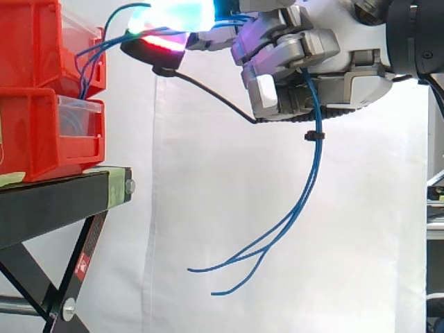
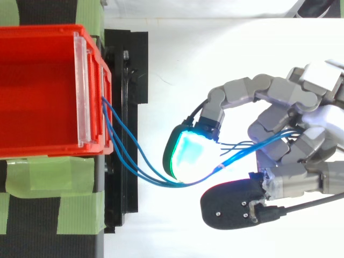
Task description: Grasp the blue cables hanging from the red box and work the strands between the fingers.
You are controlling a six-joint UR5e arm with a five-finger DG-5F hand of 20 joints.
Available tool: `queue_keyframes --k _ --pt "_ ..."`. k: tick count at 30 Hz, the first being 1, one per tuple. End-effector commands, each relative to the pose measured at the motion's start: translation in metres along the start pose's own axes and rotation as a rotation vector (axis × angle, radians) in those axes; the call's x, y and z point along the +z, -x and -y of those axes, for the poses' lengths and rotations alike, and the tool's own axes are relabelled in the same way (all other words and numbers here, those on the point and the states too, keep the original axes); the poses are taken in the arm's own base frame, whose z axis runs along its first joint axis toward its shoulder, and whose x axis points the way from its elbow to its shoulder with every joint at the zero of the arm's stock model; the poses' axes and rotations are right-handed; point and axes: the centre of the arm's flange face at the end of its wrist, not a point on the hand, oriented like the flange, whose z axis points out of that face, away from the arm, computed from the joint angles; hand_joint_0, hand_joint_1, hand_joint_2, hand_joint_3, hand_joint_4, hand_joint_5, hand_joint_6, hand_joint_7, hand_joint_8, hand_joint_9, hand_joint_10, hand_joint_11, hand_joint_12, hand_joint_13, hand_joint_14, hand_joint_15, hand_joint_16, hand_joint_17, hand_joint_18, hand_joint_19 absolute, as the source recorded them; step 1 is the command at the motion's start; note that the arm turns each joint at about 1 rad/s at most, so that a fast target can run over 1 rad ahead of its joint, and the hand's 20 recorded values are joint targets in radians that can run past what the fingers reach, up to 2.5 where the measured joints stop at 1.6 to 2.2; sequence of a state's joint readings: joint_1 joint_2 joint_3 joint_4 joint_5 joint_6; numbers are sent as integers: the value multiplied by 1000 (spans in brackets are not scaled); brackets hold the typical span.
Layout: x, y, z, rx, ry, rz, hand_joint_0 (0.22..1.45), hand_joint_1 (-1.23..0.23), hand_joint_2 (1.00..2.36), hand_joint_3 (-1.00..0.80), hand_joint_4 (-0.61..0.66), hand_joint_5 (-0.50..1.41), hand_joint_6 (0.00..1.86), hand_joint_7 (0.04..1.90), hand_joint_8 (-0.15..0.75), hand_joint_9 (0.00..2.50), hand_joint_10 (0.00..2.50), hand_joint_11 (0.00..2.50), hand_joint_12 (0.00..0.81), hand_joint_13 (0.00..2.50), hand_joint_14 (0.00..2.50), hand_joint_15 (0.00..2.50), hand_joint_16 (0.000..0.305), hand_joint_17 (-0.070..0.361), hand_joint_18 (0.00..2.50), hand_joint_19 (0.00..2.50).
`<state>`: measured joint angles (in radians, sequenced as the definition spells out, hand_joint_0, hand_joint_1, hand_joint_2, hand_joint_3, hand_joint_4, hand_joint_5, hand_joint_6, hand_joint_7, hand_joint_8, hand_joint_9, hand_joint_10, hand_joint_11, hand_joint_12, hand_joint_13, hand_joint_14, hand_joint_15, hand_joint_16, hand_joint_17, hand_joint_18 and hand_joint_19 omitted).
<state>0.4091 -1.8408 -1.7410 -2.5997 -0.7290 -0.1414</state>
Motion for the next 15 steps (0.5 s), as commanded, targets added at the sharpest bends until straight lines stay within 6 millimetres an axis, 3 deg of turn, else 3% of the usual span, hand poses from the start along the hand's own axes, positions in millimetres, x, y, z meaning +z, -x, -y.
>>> queue_keyframes --k 1,7,13,15 --pt "-1 -1 0 -6 0 -2 1158 -679 1012 -91 188 172 880 916 492 1274 2500 2461 646 1785 2500 1407 248 186 2421 512" --pt "-1 -1 0 -8 -3 6 1145 -676 1003 -3 208 208 824 955 492 1274 2500 2461 646 1785 2500 1407 248 186 2421 512" --pt "-1 0 -1 -13 -7 7 1221 -669 1009 -108 193 241 732 994 492 1274 2500 2461 646 1785 2500 1407 248 186 2421 512" --pt "-2 0 -1 -14 -8 7 1114 -714 1014 -117 193 225 706 1017 492 1274 2500 2461 646 1785 2500 1407 248 186 2421 512"
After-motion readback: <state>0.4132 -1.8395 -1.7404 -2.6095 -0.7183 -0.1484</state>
